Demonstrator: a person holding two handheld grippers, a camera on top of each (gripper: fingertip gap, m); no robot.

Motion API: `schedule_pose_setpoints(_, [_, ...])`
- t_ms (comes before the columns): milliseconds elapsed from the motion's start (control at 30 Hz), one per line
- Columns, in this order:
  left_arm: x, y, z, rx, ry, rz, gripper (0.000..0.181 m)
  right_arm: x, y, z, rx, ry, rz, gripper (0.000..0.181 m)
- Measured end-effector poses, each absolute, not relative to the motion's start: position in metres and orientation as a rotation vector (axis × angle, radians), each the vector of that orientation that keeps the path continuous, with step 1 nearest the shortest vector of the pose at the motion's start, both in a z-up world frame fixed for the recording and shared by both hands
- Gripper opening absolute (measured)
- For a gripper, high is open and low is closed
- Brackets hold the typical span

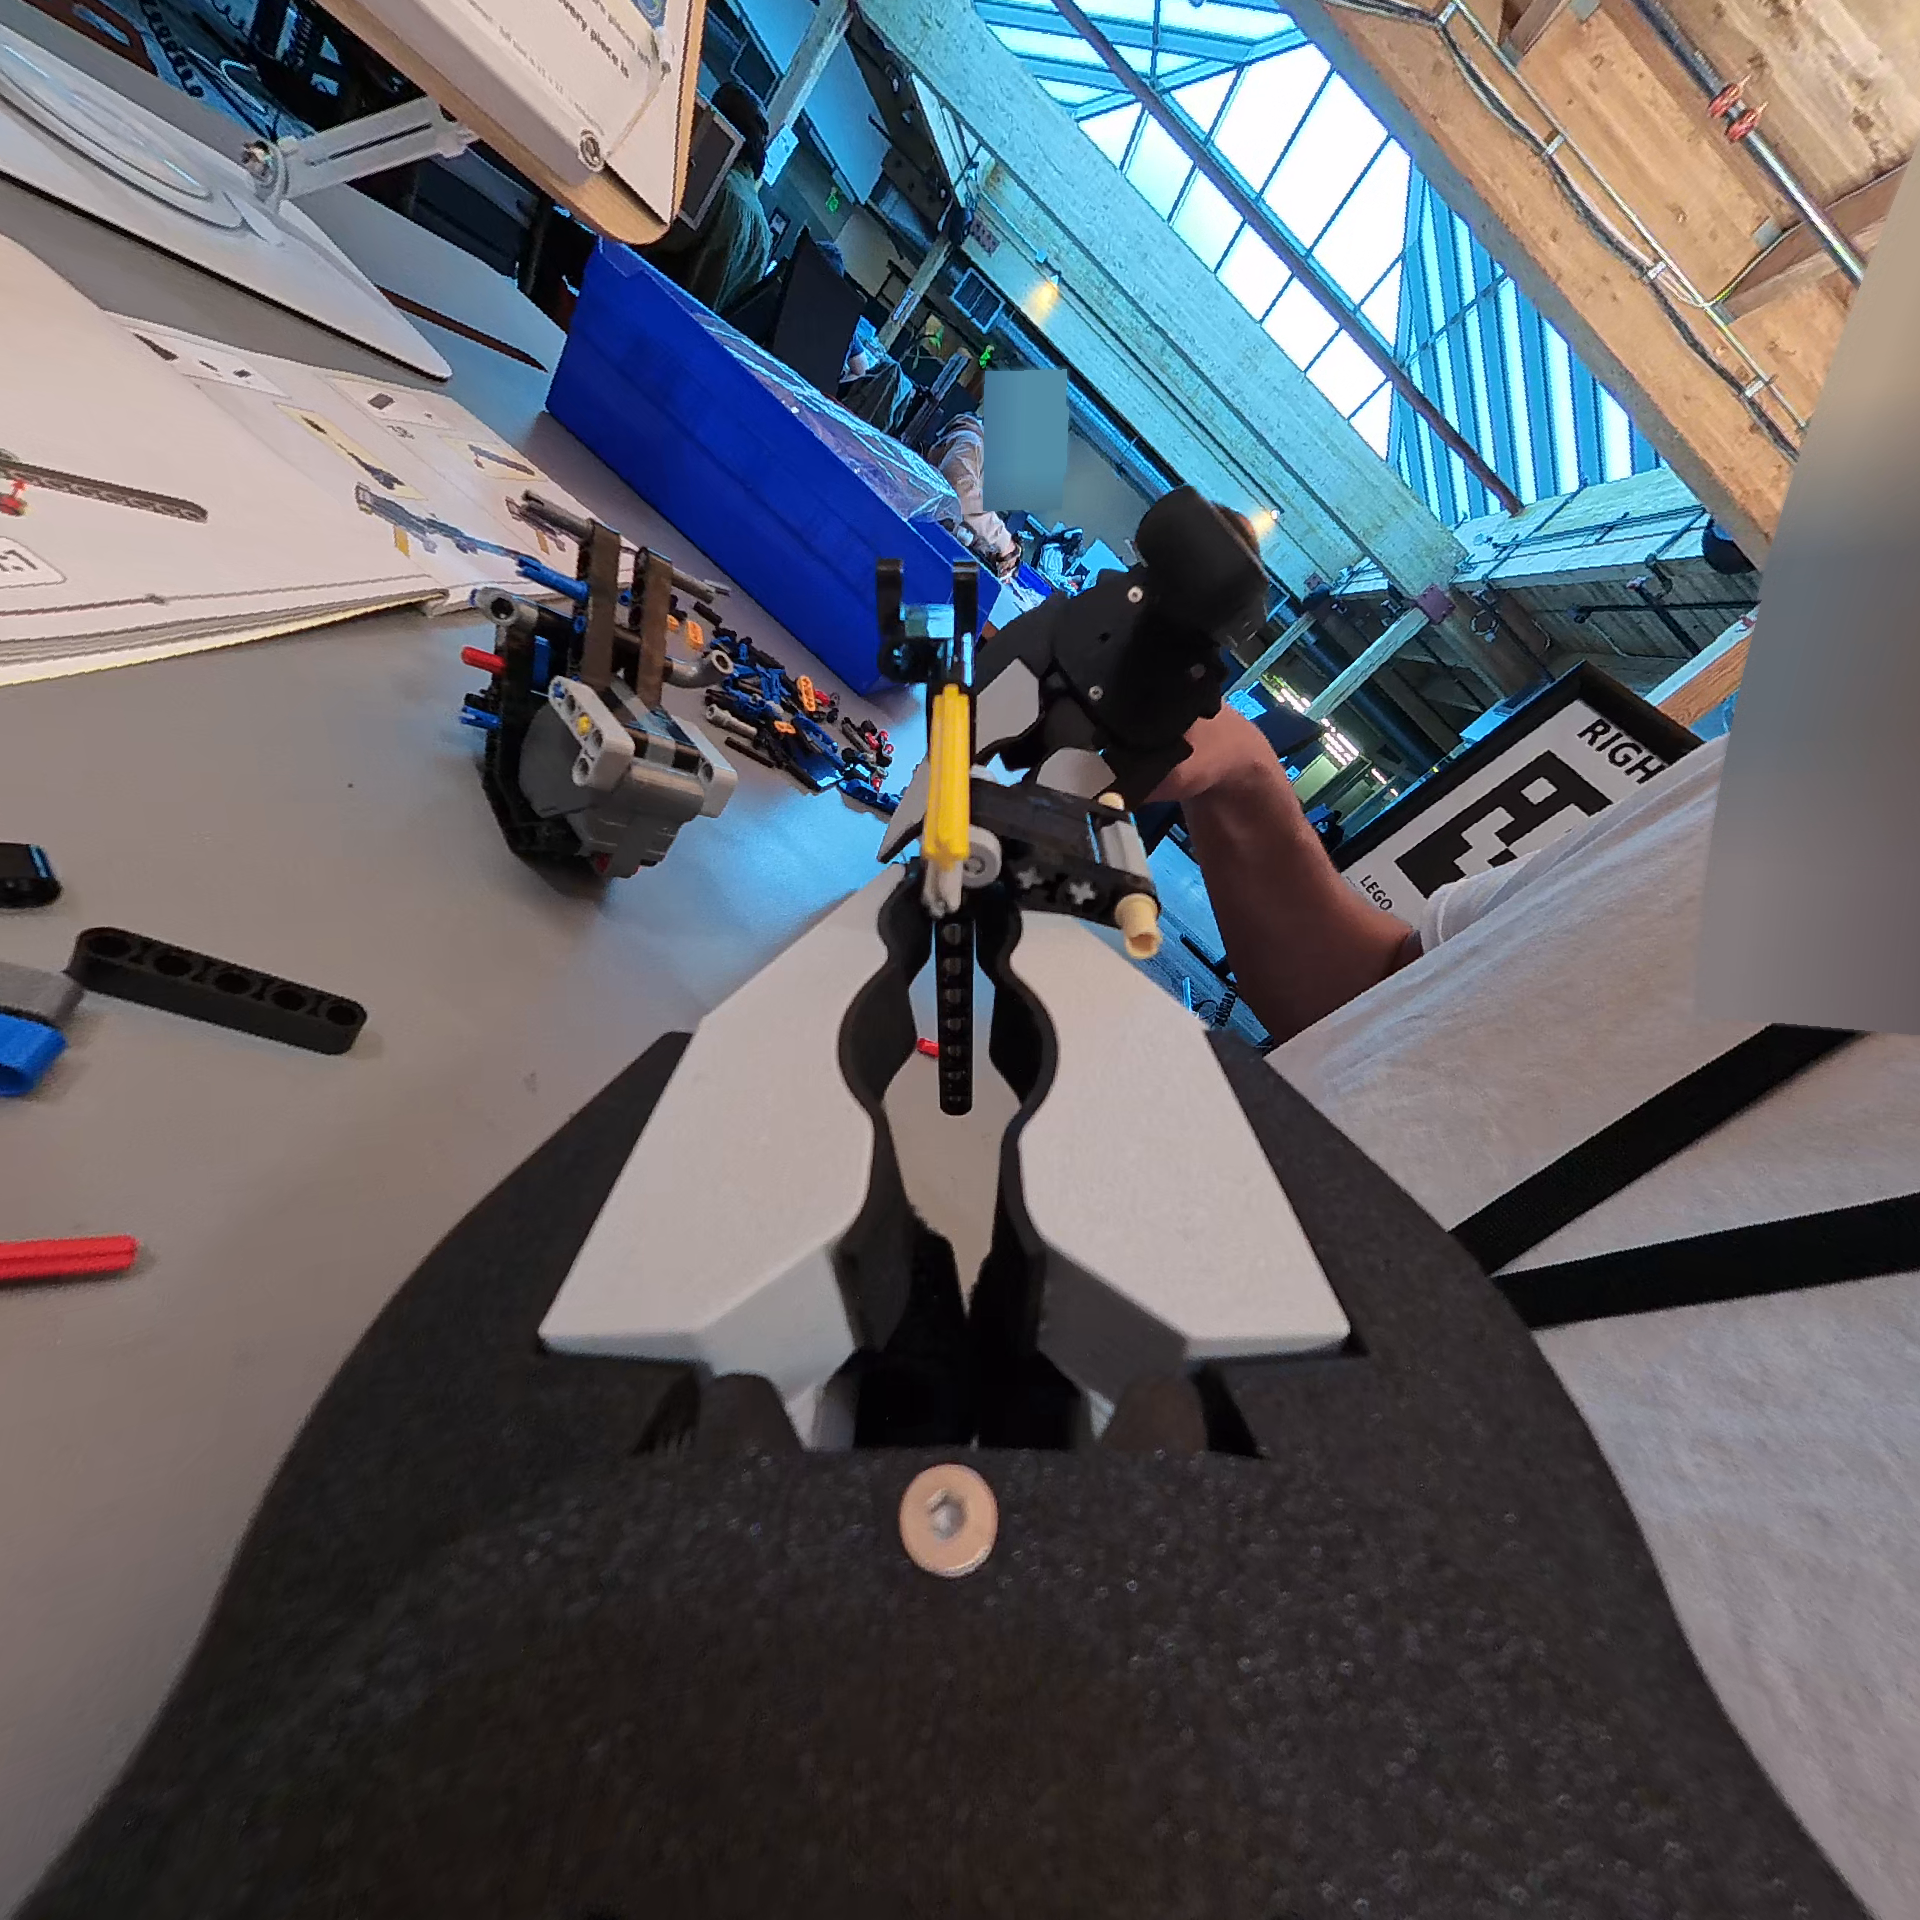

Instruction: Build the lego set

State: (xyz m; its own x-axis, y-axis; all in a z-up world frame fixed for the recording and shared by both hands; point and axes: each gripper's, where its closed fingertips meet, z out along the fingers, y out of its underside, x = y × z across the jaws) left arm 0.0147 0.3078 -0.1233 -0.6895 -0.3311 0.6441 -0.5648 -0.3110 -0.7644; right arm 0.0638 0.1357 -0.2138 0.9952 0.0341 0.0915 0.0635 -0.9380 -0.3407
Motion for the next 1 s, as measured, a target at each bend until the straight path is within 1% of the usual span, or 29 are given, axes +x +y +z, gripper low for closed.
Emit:
schedule_pose_setpoints(400, [0.013,0.307,-0.124,1.153,-1.738,2.128,0.005,0.065,0.138,-0.215,-2.826,-0.143,-0.086,0.006])
schedule_pose_setpoints(633, [0.013,0.307,-0.124,1.155,-1.743,2.122,0.005,0.065,0.147,-0.21,-2.758,-0.148,-0.077,0.004])
schedule_pose_setpoints(733, [0.014,0.309,-0.121,1.149,-1.715,2.155,0.005,0.058,0.175,-0.18,-2.53,-0.122,-0.015,0.003])
schedule_pose_setpoints(867, [0.008,0.307,-0.103,1.041,-1.582,2.274,0.005,0.028,0.247,-0.096,-1.92,-0.017,0.204,0.003])
schedule_pose_setpoints(900, [0.006,0.306,-0.099,1.011,-1.549,2.289,0.005,0.022,0.26,-0.083,-1.798,0.032,0.273,0.003])
schedule_pose_setpoints(1000, [0.003,0.303,-0.094,0.969,-1.484,2.3,0.005,0.016,0.285,-0.076,-1.597,0.121,0.425,0.003])
